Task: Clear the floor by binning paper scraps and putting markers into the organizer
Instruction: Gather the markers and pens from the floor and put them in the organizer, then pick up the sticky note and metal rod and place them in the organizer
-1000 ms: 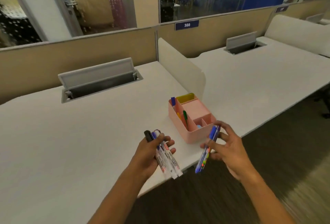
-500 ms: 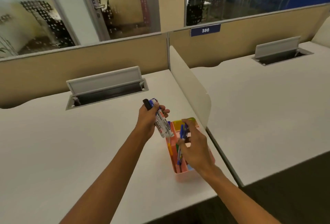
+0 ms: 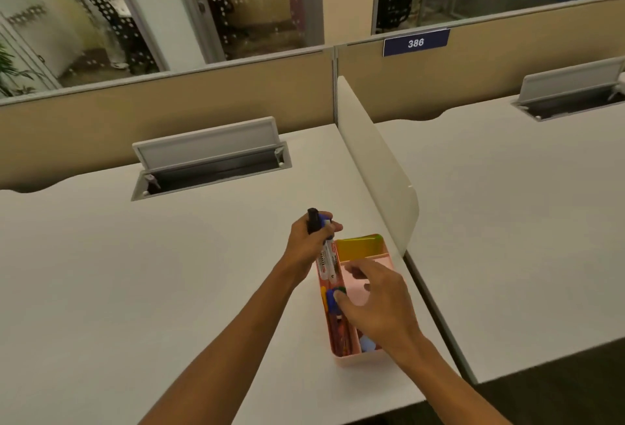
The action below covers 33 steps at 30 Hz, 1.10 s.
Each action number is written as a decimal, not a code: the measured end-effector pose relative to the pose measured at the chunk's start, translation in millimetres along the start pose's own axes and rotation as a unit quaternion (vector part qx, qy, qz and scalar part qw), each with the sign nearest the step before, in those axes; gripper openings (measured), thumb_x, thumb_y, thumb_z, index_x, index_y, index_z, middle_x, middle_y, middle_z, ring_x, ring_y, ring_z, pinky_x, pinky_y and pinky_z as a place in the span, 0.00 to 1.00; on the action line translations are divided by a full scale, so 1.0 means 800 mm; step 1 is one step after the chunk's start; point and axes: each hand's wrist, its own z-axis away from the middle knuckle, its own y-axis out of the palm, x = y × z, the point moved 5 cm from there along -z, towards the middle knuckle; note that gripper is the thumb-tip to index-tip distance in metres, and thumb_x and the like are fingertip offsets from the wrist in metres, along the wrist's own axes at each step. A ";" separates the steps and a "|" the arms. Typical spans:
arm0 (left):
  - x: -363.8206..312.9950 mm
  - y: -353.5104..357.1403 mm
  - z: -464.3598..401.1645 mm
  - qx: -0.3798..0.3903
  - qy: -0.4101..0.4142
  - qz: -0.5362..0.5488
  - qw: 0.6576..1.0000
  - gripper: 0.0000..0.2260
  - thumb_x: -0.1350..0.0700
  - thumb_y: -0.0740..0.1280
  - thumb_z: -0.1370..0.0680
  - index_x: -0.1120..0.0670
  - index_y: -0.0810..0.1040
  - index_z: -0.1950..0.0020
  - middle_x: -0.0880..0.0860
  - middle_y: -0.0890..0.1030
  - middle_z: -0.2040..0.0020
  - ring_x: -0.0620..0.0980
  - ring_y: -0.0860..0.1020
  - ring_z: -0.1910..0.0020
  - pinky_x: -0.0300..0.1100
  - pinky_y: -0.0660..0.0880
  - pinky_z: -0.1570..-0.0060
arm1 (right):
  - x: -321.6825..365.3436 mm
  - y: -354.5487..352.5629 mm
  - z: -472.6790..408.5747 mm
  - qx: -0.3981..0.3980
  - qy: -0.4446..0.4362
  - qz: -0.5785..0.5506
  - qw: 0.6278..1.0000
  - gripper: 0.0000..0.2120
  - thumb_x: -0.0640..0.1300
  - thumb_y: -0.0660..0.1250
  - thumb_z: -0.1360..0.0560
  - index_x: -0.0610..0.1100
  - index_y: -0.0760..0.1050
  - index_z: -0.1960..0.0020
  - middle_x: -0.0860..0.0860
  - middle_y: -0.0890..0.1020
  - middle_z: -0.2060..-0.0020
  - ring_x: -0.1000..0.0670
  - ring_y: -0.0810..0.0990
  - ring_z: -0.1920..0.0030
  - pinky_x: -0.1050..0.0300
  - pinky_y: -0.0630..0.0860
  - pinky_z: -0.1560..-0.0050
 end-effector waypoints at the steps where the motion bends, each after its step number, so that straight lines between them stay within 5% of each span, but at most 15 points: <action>1: 0.003 -0.001 -0.001 -0.006 0.009 -0.014 1.000 0.07 0.62 0.65 0.22 0.55 0.78 0.45 0.55 0.85 0.50 0.55 0.81 0.46 0.53 0.76 0.41 | -0.002 -0.006 -0.004 -0.012 0.002 -0.003 1.000 0.25 0.57 0.75 0.32 0.53 0.75 0.39 0.57 0.82 0.46 0.55 0.81 0.49 0.56 0.82 0.49; 4: 0.005 -0.005 -0.005 -0.025 0.043 -0.044 0.998 0.08 0.63 0.67 0.23 0.54 0.80 0.47 0.51 0.85 0.48 0.50 0.82 0.47 0.49 0.79 0.43 | -0.006 -0.030 -0.015 -0.050 0.021 -0.029 0.998 0.23 0.56 0.77 0.33 0.55 0.75 0.42 0.60 0.81 0.51 0.58 0.81 0.54 0.72 0.76 0.58; 11: -0.005 -0.028 -0.011 -0.102 0.087 -0.015 0.991 0.08 0.61 0.71 0.25 0.58 0.80 0.48 0.54 0.85 0.49 0.50 0.83 0.48 0.43 0.80 0.46 | -0.011 -0.065 -0.033 -0.094 0.034 -0.111 0.989 0.20 0.59 0.73 0.35 0.53 0.77 0.46 0.59 0.82 0.54 0.59 0.82 0.57 0.76 0.74 0.64; 16: 0.002 -0.070 0.018 -0.165 0.091 0.021 0.982 0.10 0.57 0.71 0.25 0.60 0.80 0.46 0.57 0.84 0.51 0.55 0.83 0.49 0.47 0.81 0.47 | -0.001 -0.060 -0.031 -0.059 0.014 -0.150 0.987 0.15 0.50 0.76 0.32 0.52 0.76 0.48 0.61 0.81 0.57 0.62 0.82 0.58 0.76 0.74 0.66; 24: 0.045 -0.153 0.166 -0.212 0.048 0.080 0.973 0.09 0.61 0.71 0.26 0.65 0.79 0.48 0.56 0.81 0.63 0.55 0.81 0.65 0.48 0.79 0.65 | 0.066 0.024 0.037 0.045 -0.031 -0.175 0.983 0.18 0.49 0.76 0.30 0.49 0.75 0.44 0.56 0.82 0.54 0.59 0.82 0.57 0.75 0.75 0.64; 33: 0.152 -0.276 0.364 -0.230 0.026 0.106 0.967 0.06 0.62 0.70 0.25 0.62 0.79 0.50 0.55 0.81 0.62 0.54 0.80 0.66 0.45 0.78 0.68 | 0.117 0.153 0.213 0.085 0.001 -0.166 0.982 0.21 0.49 0.76 0.30 0.52 0.73 0.40 0.58 0.80 0.52 0.58 0.82 0.56 0.74 0.76 0.64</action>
